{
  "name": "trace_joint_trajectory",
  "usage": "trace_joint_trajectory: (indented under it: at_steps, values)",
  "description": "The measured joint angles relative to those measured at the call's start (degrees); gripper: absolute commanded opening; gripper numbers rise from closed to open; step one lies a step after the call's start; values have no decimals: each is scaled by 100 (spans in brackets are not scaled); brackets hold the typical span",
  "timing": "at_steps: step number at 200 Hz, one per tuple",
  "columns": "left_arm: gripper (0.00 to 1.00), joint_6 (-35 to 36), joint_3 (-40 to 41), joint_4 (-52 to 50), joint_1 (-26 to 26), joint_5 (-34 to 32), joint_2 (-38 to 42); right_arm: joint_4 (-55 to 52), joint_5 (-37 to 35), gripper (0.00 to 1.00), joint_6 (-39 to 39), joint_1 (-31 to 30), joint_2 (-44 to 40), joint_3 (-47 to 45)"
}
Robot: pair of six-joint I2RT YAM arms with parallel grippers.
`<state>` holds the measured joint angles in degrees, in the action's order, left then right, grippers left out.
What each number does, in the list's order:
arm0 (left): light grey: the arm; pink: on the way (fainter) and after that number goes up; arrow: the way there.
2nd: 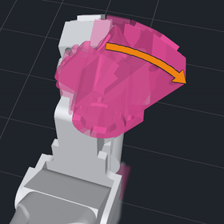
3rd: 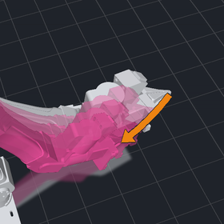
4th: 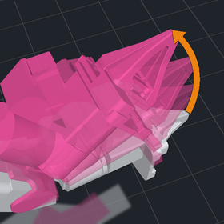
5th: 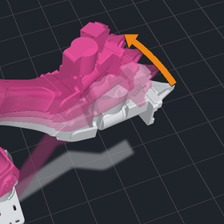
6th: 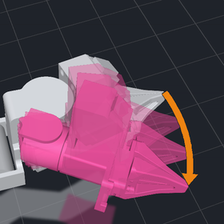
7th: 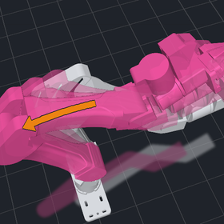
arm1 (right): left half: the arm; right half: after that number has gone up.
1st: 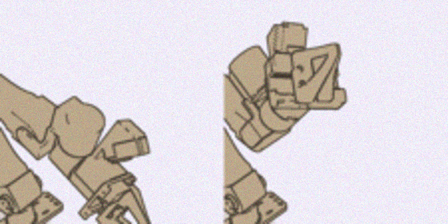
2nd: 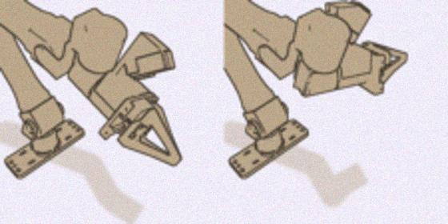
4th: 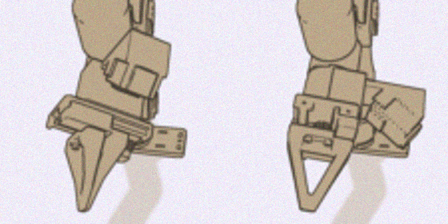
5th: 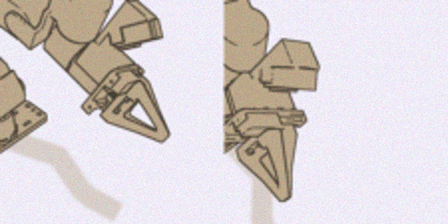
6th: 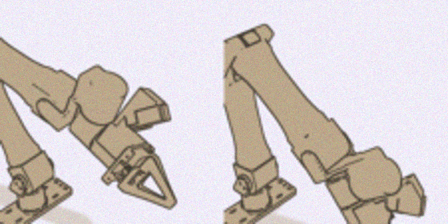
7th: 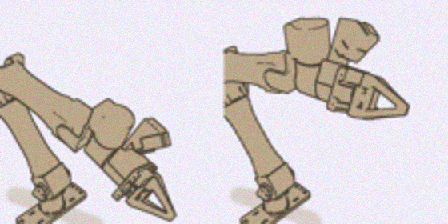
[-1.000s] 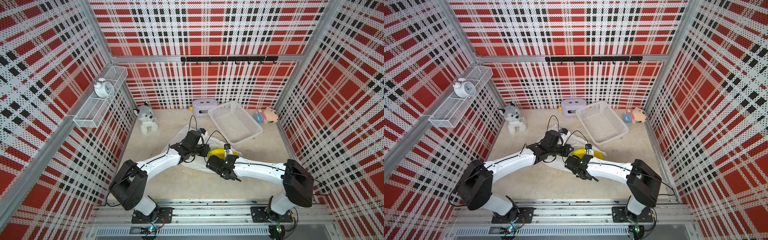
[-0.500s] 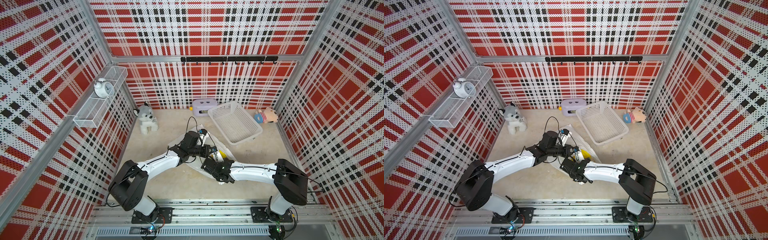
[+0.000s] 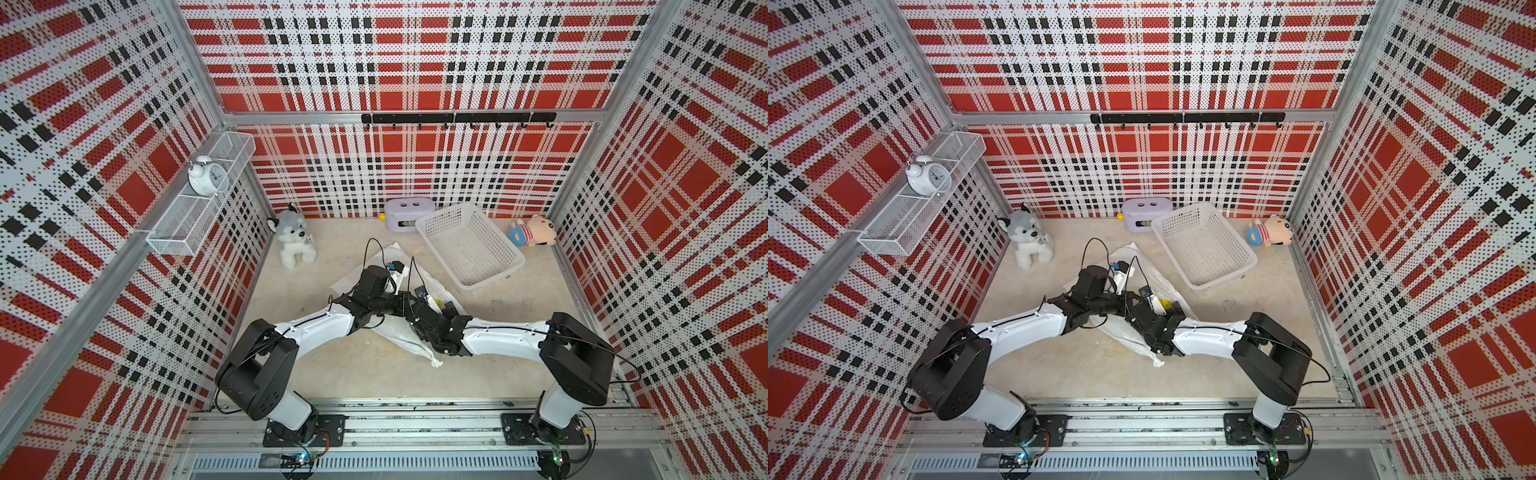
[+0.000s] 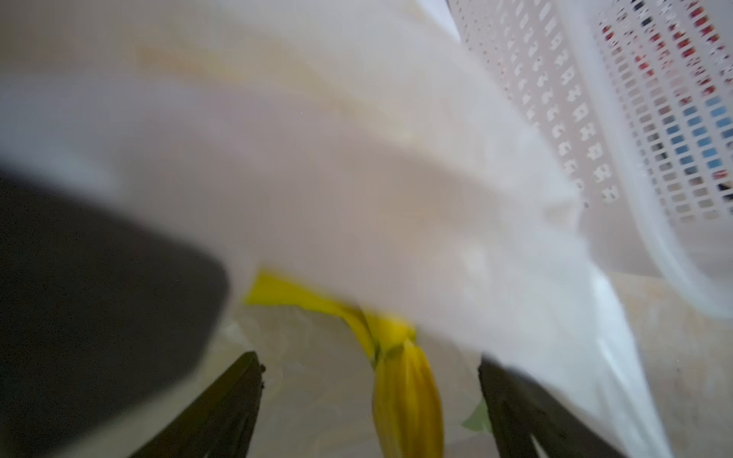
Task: Place the banana into a plastic bag & tie a knot
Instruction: Place the banana into the plastic bag.
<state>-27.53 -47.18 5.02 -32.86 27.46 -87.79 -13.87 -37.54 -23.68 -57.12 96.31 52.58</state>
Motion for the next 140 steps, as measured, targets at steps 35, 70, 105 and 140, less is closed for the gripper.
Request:
trace_joint_trajectory:
  at_steps: [35,70,105,140]
  values:
    - [0,52,11,61,44,-9,0,-35,540,100,-153,-39,-992,-507]
    - [0,63,11,94,44,-13,2,-15,929,100,-455,-50,-2275,-822]
    - [0,76,11,96,37,-52,2,-188,960,100,-732,-31,-3045,-1104]
    - [13,81,11,87,-107,-142,9,-472,1362,100,-1143,820,-3687,-1539]
